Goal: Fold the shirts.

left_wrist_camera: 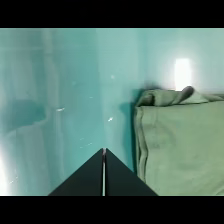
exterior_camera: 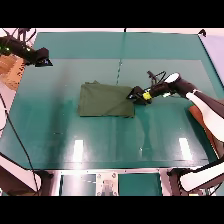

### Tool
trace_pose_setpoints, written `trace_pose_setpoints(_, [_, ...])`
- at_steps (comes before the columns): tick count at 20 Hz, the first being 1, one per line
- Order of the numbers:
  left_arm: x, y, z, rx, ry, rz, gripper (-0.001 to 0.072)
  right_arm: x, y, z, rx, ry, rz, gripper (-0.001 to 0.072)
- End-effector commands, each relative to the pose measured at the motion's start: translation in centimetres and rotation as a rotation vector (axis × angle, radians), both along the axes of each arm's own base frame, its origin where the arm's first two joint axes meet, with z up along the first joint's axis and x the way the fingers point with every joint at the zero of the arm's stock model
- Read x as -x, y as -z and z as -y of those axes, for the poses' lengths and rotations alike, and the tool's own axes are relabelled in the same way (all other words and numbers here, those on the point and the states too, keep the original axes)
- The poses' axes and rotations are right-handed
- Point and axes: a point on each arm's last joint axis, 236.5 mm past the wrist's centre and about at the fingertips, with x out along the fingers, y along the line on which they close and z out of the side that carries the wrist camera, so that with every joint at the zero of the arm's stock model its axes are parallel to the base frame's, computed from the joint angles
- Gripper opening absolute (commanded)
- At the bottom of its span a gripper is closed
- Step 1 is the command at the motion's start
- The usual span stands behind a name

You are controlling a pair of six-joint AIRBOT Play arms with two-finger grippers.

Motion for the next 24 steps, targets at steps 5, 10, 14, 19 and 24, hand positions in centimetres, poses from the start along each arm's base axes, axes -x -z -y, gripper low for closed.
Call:
trace_pose_setpoints(5, [0.7,0.6,-0.7,-0.025,-0.021,-0.045,0.0022,-1.7,-1.7,-6.3,-0.153,-0.01,0.099,0.0019])
trace_pose_setpoints(10, [1.3,0.7,-0.6,-0.024,-0.009,-0.069,0.0023,-6.6,-15.5,-0.7,-0.217,0.067,0.35,0.0018])
trace_pose_setpoints(14, [2.0,0.9,-0.5,-0.023,0.002,-0.094,0.0023,-7.5,-24.7,12.1,-0.132,0.311,0.487,0.0018])
trace_pose_setpoints(19, [2.5,1.0,-0.4,-0.021,0.012,-0.116,0.0023,-1.0,-27.9,31.9,0.12,0.713,0.489,0.0018])
trace_pose_setpoints(24, [2.6,1.0,-0.4,-0.021,0.013,-0.118,0.0022,10.0,-28.1,45.3,0.239,0.984,0.424,0.0018])
